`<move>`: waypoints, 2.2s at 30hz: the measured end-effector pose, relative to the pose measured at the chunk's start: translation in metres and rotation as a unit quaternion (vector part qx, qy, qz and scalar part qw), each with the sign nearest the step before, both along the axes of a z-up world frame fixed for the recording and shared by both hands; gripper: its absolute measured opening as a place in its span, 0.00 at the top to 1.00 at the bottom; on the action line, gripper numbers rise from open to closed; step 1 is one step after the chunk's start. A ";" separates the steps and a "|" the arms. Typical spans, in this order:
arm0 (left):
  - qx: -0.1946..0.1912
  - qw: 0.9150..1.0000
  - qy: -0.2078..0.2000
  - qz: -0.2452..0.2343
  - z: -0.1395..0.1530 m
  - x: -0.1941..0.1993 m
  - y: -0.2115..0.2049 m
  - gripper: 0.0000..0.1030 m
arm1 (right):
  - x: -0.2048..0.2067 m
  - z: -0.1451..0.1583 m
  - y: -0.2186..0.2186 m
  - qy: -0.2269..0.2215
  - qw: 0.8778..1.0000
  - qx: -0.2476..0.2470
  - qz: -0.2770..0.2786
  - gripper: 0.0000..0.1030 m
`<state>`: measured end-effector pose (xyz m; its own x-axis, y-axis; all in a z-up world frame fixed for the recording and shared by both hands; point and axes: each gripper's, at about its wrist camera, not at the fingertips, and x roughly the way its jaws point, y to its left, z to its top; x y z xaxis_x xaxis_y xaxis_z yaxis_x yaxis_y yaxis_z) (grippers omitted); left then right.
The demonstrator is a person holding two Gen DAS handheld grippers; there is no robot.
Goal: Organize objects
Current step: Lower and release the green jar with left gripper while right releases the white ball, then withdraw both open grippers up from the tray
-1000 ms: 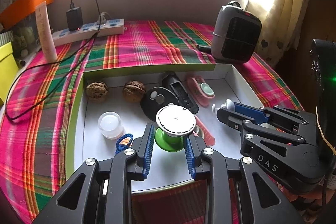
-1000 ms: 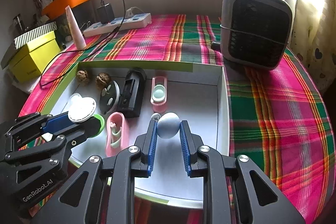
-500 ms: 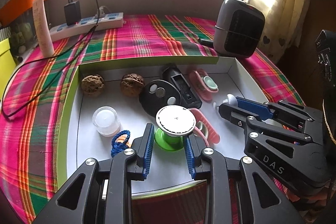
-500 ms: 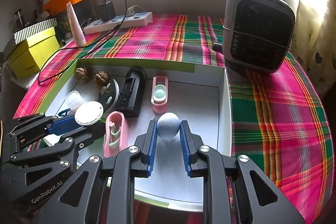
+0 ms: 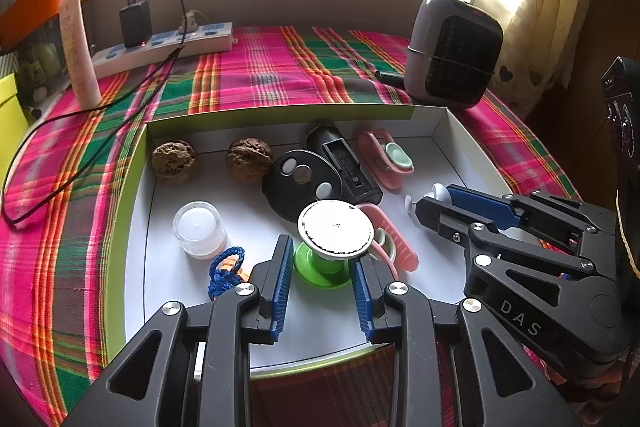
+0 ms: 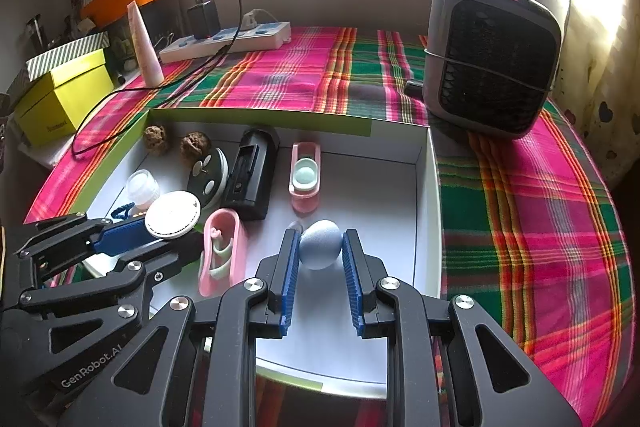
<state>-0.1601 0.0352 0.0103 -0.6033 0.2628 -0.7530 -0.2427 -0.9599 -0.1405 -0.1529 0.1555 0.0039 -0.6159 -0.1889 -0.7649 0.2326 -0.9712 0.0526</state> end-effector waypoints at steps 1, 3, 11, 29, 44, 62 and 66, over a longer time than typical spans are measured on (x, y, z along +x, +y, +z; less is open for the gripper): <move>0.001 1.000 0.000 -0.001 0.000 0.000 0.000 0.74 | 0.000 0.000 0.000 0.000 1.000 0.000 0.000 0.77; 0.003 1.000 0.000 -0.002 -0.001 0.000 0.000 0.70 | 0.001 0.000 -0.001 0.000 1.000 -0.001 0.001 0.74; 0.003 1.000 0.001 -0.001 0.002 0.003 -0.001 0.65 | 0.004 0.001 -0.001 0.001 1.000 -0.003 -0.003 0.65; -0.001 0.999 0.040 0.009 0.029 0.041 -0.007 0.62 | 0.042 0.024 0.004 0.032 0.999 -0.026 -0.016 0.65; -0.007 0.998 0.047 0.039 0.035 0.088 -0.016 0.60 | 0.086 0.033 -0.001 0.052 0.998 -0.025 -0.011 0.57; -0.026 0.998 0.005 0.055 0.000 0.126 -0.023 0.57 | 0.118 -0.004 -0.001 -0.001 1.000 -0.010 -0.020 0.49; -0.033 0.998 0.003 0.060 -0.004 0.128 -0.023 0.57 | 0.123 -0.008 -0.002 -0.004 1.000 -0.004 -0.021 0.49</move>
